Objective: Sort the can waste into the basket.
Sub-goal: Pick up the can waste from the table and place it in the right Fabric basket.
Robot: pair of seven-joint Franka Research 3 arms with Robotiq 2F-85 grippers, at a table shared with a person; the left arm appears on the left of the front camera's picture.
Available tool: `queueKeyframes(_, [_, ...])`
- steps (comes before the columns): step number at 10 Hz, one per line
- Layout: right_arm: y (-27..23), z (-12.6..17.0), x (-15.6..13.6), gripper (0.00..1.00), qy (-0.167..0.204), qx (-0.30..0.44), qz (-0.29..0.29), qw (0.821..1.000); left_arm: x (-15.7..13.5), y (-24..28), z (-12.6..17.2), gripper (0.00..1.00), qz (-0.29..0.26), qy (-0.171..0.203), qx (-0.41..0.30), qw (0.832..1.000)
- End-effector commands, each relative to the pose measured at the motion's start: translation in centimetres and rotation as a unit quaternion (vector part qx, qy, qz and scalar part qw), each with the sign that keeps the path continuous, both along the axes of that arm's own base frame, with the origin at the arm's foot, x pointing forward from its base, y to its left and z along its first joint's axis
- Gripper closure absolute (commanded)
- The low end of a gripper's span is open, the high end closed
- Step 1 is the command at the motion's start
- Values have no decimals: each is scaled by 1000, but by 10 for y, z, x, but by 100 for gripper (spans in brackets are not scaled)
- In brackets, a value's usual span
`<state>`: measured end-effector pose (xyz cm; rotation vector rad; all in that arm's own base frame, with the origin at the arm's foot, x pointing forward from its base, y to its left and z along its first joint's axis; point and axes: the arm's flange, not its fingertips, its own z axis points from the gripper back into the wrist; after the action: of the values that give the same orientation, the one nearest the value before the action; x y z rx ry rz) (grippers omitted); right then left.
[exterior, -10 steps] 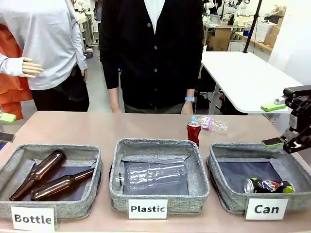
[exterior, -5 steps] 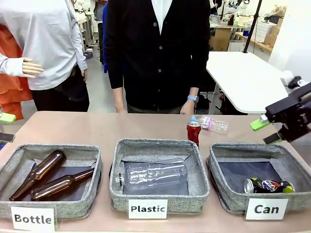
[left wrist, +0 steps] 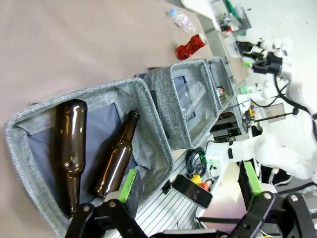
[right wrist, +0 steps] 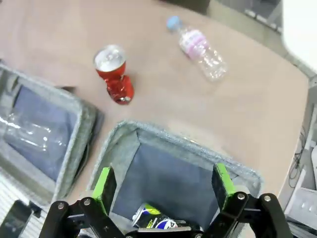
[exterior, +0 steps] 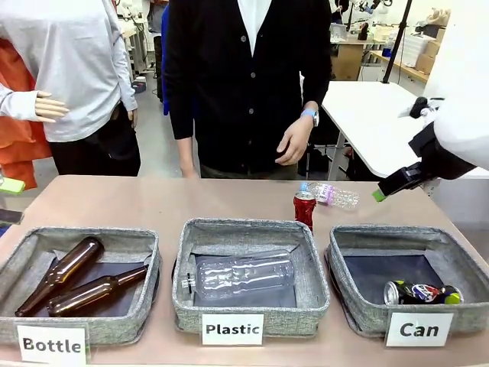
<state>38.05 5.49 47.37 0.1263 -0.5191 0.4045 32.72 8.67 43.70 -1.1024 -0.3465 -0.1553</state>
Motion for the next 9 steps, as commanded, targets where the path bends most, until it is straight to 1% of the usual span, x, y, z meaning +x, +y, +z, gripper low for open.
queueKeyframes(1, [-10,1,-15,0,55,67,9,996,-2,1,4,0,-4,5,-1,1000])
queueKeyframes(2, [-10,1,-15,0,55,67,9,996,-2,1,4,0,-4,5,-1,1000])
queueKeyframes(3, [-3,-2,-4,0,20,18,1,1000,-2,1,4,0,-4,5,-1,1000])
queueKeyframes(4, [-8,-10,4,0,36,51,70,996,-2,1,4,0,-4,5,-1,1000])
queueKeyframes(5, [-11,-17,20,0,46,97,169,980,-2,1,4,0,-4,5,-1,1000])
queueKeyframes(6, [-7,-28,44,0,53,115,185,974,-2,1,4,0,-4,5,-1,1000])
queueKeyframes(7, [-12,-28,48,0,43,107,179,977,-2,1,4,0,-4,5,-1,1000])
queueKeyframes(8, [-43,-8,21,0,-4,115,161,980,-2,1,4,0,-4,5,-1,1000])
queueKeyframes(9, [-74,9,-15,0,-25,111,151,982,-2,1,4,0,-4,5,-1,1000])
